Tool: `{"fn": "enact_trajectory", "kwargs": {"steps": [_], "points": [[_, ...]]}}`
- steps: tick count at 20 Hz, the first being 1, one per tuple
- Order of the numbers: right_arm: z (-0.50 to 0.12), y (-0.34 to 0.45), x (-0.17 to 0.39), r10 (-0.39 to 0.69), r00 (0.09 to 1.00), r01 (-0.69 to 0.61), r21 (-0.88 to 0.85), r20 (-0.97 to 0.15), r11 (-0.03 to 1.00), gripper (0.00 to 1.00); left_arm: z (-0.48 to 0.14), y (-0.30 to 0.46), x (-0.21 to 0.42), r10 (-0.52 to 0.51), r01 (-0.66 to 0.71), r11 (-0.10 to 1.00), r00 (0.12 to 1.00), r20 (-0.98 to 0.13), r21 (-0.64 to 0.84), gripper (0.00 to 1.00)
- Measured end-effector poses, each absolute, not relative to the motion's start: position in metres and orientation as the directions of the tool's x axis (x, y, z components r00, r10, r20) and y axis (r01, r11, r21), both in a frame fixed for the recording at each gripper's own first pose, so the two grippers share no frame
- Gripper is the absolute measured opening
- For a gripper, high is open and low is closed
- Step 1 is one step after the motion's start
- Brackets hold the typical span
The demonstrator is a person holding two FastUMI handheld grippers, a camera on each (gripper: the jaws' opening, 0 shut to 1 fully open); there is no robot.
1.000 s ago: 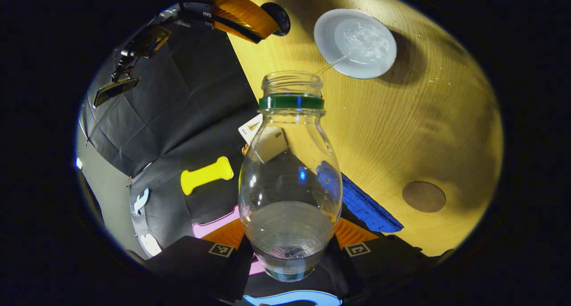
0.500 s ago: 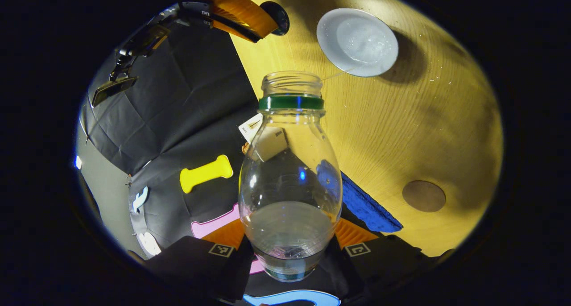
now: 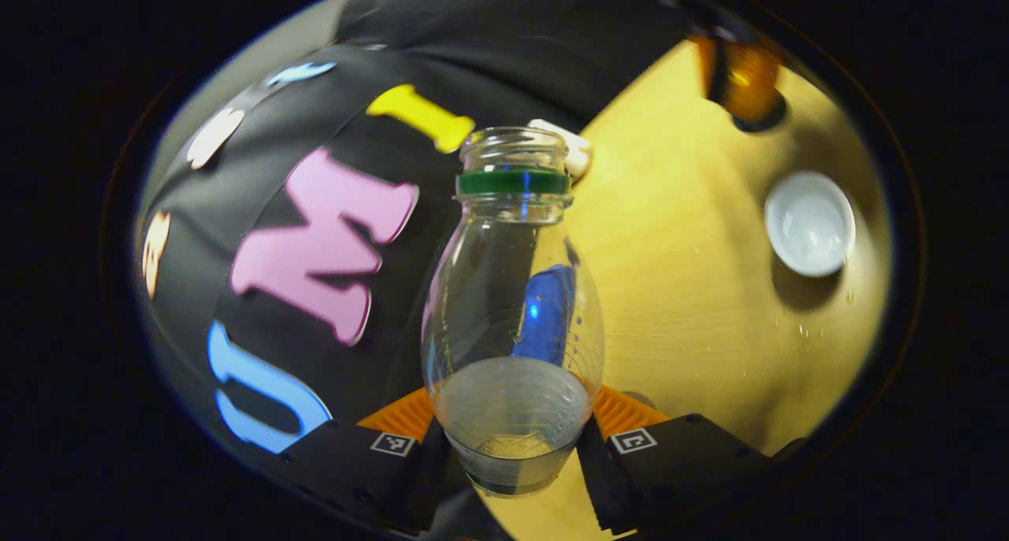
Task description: Open the teacup lid with one hand, grasp the water bottle and pour water into the teacup with the other hand; after pouring, place the water bottle on the coaster and then close the teacup lid.
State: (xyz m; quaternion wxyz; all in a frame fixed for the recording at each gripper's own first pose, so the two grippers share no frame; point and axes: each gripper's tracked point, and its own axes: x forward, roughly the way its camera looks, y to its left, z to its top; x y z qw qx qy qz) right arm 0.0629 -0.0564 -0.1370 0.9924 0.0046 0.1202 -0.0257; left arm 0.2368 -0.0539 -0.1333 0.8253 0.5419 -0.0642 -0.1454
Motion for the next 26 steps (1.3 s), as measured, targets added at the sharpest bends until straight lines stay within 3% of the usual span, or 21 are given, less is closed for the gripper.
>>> {"fn": "enact_trajectory", "kwargs": {"steps": [2, 4, 6, 12, 14, 15, 17, 22, 23, 24, 25, 26], "points": [[-0.129, -0.052, 0.066, -0.04, 0.97, 0.039, -0.009, -0.242, 0.999, 0.21, -0.123, -0.04, 0.241, -0.252, 0.194, 0.596, 0.966, -0.048, 0.779, 0.75], [-0.116, -0.042, 0.069, -0.019, 0.969, 0.017, -0.012, -0.246, 1.0, 0.21, -0.117, -0.024, 0.24, -0.199, 0.187, 0.842, 0.979, -0.03, 0.507, 0.75], [-0.104, -0.032, 0.072, 0.001, 0.972, -0.005, -0.015, -0.237, 1.0, 0.26, -0.132, -0.026, 0.241, -0.175, 0.167, 0.938, 0.985, -0.001, 0.305, 0.75], [-0.12, -0.01, 0.093, 0.036, 0.971, -0.039, -0.008, -0.236, 0.999, 0.26, -0.163, -0.039, 0.257, -0.186, 0.186, 0.983, 0.983, -0.005, -0.003, 0.75], [-0.13, -0.006, 0.102, 0.043, 0.968, -0.048, -0.011, -0.246, 0.999, 0.26, -0.172, -0.035, 0.261, -0.166, 0.165, 0.986, 0.986, -0.023, -0.01, 0.76], [-0.131, -0.004, 0.106, 0.047, 0.969, -0.05, -0.004, -0.242, 0.999, 0.31, -0.177, -0.033, 0.261, -0.162, 0.162, 0.987, 0.986, -0.035, -0.01, 0.76], [-0.129, -0.002, 0.111, 0.048, 0.974, -0.049, -0.001, -0.223, 0.999, 0.26, -0.18, -0.03, 0.263, -0.155, 0.154, 0.988, 0.988, -0.029, -0.02, 0.77], [-0.138, -0.001, 0.117, 0.046, 0.976, -0.051, -0.022, -0.213, 0.998, 0.26, -0.192, -0.036, 0.272, -0.161, 0.161, 0.987, 0.986, -0.03, -0.017, 0.8], [-0.139, -0.001, 0.116, 0.046, 0.976, -0.05, -0.011, -0.213, 0.999, 0.31, -0.195, -0.036, 0.272, -0.163, 0.163, 0.987, 0.986, -0.043, -0.007, 0.81], [-0.139, 0.001, 0.115, 0.045, 0.976, -0.048, -0.007, -0.213, 0.999, 0.21, -0.197, -0.037, 0.27, -0.167, 0.168, 0.986, 0.985, -0.051, 0.01, 0.81], [-0.139, 0.002, 0.114, 0.045, 0.976, -0.048, -0.011, -0.213, 0.999, 0.26, -0.196, -0.036, 0.266, -0.165, 0.166, 0.986, 0.985, -0.052, 0.024, 0.83], [-0.139, 0.002, 0.113, 0.045, 0.976, -0.049, -0.013, -0.212, 0.999, 0.21, -0.196, -0.035, 0.262, -0.155, 0.157, 0.987, 0.986, -0.056, 0.037, 0.94]]}}
